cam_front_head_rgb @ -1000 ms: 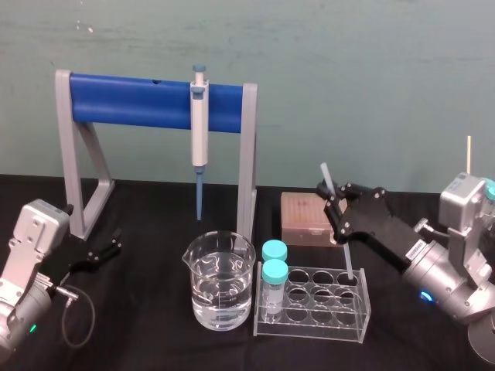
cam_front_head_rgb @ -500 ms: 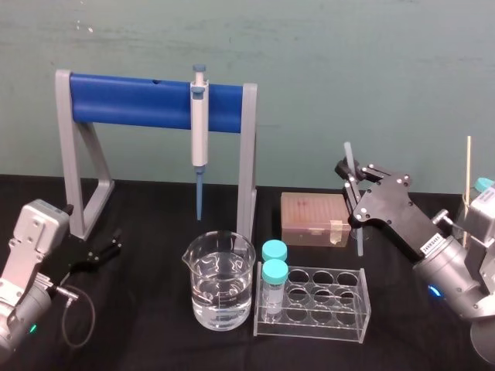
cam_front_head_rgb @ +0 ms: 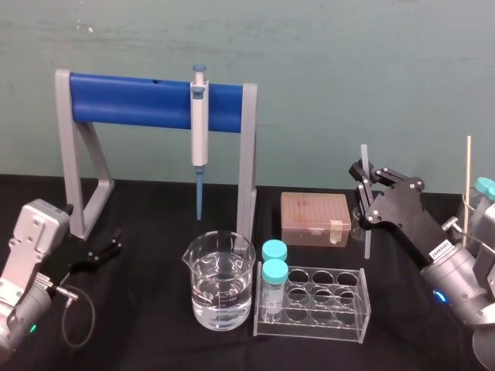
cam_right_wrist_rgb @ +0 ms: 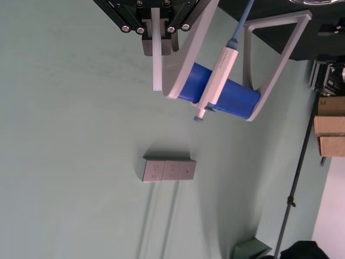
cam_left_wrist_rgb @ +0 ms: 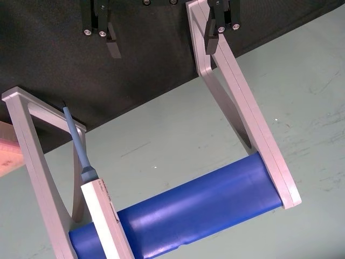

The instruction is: Pick up the stirring rod with one hand, then place it down.

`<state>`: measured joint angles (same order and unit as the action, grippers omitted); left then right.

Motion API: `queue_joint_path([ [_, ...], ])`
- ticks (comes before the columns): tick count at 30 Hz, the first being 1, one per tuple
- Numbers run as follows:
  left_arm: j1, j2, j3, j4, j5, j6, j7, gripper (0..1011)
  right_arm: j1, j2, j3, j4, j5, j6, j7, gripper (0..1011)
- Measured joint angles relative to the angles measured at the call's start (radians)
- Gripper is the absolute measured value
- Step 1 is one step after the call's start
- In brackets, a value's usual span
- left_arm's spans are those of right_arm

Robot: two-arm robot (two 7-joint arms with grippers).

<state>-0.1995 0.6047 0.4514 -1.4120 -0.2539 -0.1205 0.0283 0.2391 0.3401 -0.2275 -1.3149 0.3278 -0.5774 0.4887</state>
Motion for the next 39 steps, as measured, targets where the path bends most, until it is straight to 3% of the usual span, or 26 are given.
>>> queue_joint_path([
  [9,0.0,0.0,0.0,0.0,0.0,0.0,0.0,1000,-0.001,-0.014,0.021,0.012,0.011,0.033,0.011,71],
  [39,0.0,0.0,0.0,0.0,0.0,0.0,0.0,1000,0.0,-0.01,0.015,0.01,0.012,0.03,0.011,71],
])
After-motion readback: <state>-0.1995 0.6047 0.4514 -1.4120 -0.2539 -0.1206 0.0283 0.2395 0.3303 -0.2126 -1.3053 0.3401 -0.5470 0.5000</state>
